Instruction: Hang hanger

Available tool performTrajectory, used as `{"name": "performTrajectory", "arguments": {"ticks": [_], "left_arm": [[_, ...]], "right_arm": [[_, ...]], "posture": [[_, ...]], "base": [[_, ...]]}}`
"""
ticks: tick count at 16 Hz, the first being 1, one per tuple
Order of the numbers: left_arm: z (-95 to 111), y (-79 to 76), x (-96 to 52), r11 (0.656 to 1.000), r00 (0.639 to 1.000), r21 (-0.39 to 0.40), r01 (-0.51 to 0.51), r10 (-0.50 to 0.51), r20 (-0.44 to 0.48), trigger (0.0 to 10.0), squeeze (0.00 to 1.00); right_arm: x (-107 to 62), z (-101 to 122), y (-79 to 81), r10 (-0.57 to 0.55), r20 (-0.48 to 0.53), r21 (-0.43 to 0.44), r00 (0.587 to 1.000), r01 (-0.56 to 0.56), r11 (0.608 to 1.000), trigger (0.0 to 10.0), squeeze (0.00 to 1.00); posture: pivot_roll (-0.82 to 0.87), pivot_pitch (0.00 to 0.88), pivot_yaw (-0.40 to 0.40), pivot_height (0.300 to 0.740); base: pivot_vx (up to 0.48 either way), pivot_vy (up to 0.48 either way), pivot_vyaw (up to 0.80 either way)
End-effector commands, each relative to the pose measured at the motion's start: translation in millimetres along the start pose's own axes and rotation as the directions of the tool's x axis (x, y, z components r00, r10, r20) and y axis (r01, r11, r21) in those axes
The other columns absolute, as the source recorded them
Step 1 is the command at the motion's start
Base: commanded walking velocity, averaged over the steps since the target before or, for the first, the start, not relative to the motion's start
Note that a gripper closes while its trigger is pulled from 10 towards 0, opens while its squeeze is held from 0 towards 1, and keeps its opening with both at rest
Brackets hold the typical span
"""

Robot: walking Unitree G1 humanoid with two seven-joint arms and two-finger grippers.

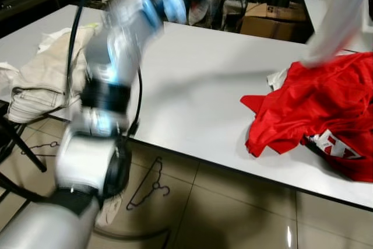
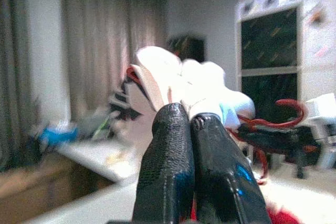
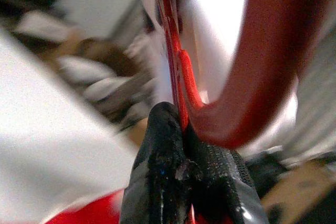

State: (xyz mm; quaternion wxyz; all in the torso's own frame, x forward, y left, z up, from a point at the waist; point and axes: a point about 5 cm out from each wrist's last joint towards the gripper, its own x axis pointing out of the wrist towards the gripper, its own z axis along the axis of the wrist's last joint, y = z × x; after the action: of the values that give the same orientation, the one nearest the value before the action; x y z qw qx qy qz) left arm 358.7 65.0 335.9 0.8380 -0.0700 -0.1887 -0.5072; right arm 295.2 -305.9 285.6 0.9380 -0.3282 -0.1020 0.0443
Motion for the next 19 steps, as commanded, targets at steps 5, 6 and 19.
{"name": "performTrajectory", "arguments": {"ticks": [5,6,19], "left_arm": [[-111.2,-24.8,-16.3,0.986,0.914,0.114,-0.124,0.158,-0.375,10.0,0.0],[-121.1,-24.9,-19.5,0.98,0.894,0.138,-0.143,0.188,-0.408,10.0,0.0],[-211.4,-29.1,-72.1,0.972,0.728,-0.022,-0.235,0.161,-0.667,10.0,1.0]], "right_arm": [[-66.5,-36.0,89.1,0.641,-0.187,0.154,0.745,-0.622,0.768,10.0,0.0],[-75.2,-36.3,91.4,0.681,-0.199,0.186,0.705,-0.655,0.732,10.0,0.0],[-130.4,31.3,12.1,0.705,-0.08,0.262,0.705,-0.668,0.697,10.0,0.0]], "posture": [[-0.14,0.0,-0.014,0.74],[-0.14,0.0,-0.014,0.74],[-0.19,0.0,0.016,0.74]], "base": [[0.0,0.0,0.0],[0.0,0.0,0.0],[0.0,0.0,0.0]]}}
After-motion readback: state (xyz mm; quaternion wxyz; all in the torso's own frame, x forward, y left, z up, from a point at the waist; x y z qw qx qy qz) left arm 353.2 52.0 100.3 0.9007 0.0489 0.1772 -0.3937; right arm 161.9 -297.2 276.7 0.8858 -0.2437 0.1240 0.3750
